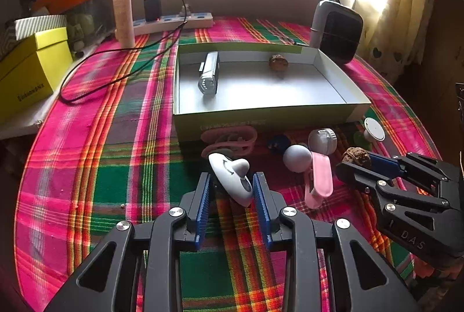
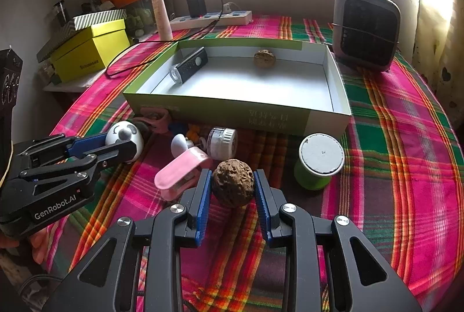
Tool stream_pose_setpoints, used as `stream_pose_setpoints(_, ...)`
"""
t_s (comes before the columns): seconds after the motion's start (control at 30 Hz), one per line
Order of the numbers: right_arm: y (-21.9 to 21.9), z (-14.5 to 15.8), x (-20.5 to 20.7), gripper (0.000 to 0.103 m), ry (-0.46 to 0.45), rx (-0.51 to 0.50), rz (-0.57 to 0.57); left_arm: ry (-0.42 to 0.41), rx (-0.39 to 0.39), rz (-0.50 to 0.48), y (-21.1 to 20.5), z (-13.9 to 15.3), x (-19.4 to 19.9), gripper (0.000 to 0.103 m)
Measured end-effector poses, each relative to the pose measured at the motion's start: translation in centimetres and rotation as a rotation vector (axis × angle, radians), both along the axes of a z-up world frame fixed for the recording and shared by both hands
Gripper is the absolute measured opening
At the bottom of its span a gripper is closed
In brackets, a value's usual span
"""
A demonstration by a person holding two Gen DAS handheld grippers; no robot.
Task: Organize objects
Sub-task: 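Lift the white toy with the left tool while the right tool lifts the walnut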
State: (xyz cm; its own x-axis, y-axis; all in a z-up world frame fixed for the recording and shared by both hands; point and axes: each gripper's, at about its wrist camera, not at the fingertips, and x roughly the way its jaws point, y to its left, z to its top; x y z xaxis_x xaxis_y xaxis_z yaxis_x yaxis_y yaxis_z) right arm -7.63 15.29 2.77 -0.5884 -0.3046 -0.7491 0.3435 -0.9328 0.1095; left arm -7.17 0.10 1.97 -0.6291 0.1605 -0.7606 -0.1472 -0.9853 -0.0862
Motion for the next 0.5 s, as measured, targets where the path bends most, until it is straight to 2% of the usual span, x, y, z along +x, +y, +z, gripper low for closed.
stream_pose_setpoints(0.5,0.33,0.66,0.42,0.030,0.018,-0.007,-0.001,0.022,0.020,-0.006,-0.08,0.83,0.53,0.027)
